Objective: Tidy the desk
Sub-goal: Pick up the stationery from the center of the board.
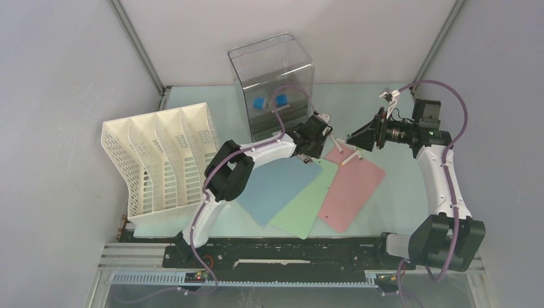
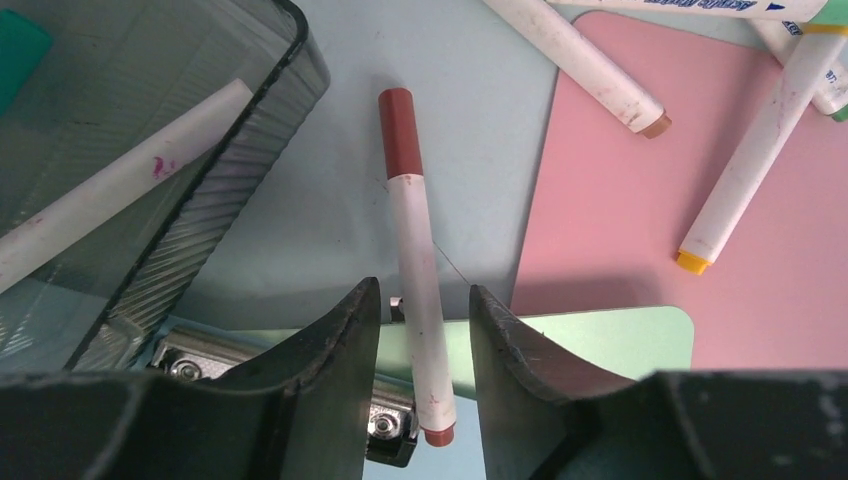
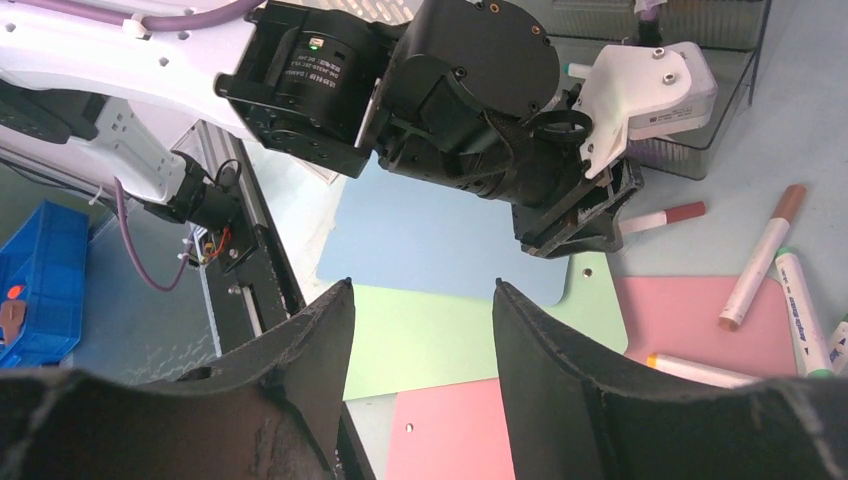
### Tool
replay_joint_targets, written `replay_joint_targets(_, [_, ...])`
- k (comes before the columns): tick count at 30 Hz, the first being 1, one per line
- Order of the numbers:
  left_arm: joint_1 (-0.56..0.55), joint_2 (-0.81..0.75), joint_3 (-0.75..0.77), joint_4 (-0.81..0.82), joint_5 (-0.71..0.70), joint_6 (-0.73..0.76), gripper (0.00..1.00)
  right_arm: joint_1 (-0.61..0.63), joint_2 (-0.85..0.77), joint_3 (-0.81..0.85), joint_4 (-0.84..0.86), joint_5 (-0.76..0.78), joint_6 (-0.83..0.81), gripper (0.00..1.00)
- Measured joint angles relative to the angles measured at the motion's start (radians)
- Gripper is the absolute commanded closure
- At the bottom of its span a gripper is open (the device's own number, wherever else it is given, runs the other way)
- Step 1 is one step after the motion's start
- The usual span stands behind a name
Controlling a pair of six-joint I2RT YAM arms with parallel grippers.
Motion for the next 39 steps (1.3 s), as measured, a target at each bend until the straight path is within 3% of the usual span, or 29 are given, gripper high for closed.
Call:
replay_joint_targets(4, [0.0, 0.012, 0.005, -0.006, 0.008, 0.0, 0.61, 0.0, 0.0, 0.0, 0.0, 0.0, 0.0, 0.4])
replay_joint_targets(14, [0.0, 0.023, 0.005, 0.0, 0.02, -0.008, 0.87, 0.0, 0.0, 0.0, 0.0, 0.007, 0.0, 0.4])
replay_joint_targets(19, [0.0, 0.021, 0.003, 0.006, 0.026, -0.006, 0.92, 0.0, 0.0, 0.0, 0.0, 0.008, 0.0, 0.4])
replay_joint_targets(25, [0.0, -0.059, -0.109, 0.08, 0.035, 0.007, 0.95, 0.0, 0.0, 0.0, 0.0, 0.013, 0.0, 0.4])
replay_joint_targets(39, [-0.001, -0.432, -0.463, 0.352, 0.117, 0.077, 0.96, 0.0, 0.0, 0.0, 0.0, 0.014, -0.001, 0.41])
